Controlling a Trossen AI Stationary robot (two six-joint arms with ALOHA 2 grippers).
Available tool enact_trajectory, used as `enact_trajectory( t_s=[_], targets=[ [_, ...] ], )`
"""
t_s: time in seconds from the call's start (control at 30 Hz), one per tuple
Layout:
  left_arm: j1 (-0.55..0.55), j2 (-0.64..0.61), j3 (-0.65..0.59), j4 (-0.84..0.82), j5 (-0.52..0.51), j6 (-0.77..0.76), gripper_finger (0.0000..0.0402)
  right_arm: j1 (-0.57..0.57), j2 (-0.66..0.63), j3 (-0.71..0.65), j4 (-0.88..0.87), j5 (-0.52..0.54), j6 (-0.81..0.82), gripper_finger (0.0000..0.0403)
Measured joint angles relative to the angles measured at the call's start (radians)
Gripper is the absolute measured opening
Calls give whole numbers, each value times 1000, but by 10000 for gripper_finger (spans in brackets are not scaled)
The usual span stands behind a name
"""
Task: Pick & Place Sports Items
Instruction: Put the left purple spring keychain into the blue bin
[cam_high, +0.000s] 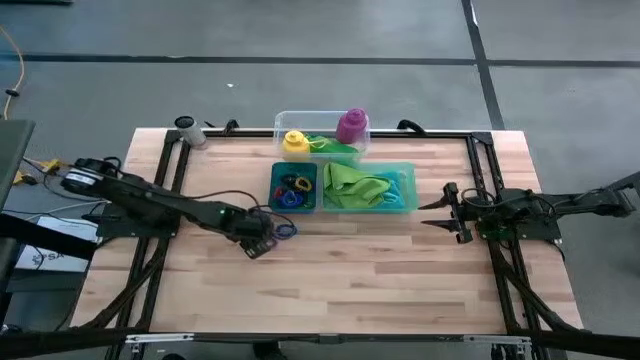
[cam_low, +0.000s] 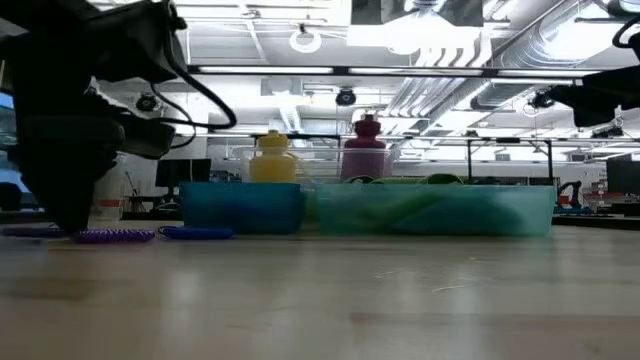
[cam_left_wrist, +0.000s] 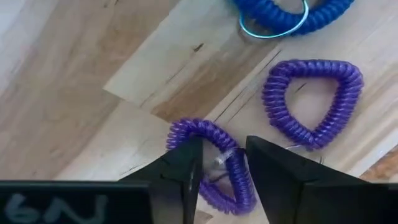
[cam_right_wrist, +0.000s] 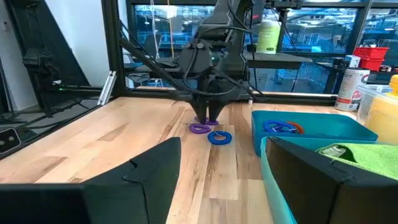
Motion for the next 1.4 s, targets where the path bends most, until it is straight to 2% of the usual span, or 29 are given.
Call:
enact_trajectory(
  t_s=[0.4, 0.7, 1.07, 1.23, 1.4],
  targets=[
    [0, 37, 1, -2, -1, 4, 93, 0, 0, 0, 0, 0, 0, 189],
    [0, -15, -5, 4, -34, 34, 4, 0, 0, 0, 0, 0, 0, 189],
    [36, -177, -1, 6, -170, 144, 4, 0, 0, 0, 0, 0, 0, 189],
    [92, -237, -1, 18, -222, 238, 2, 0, 0, 0, 0, 0, 0, 189],
    [159, -253, -1, 103, -268, 392, 2, 0, 0, 0, 0, 0, 0, 189]
  ],
)
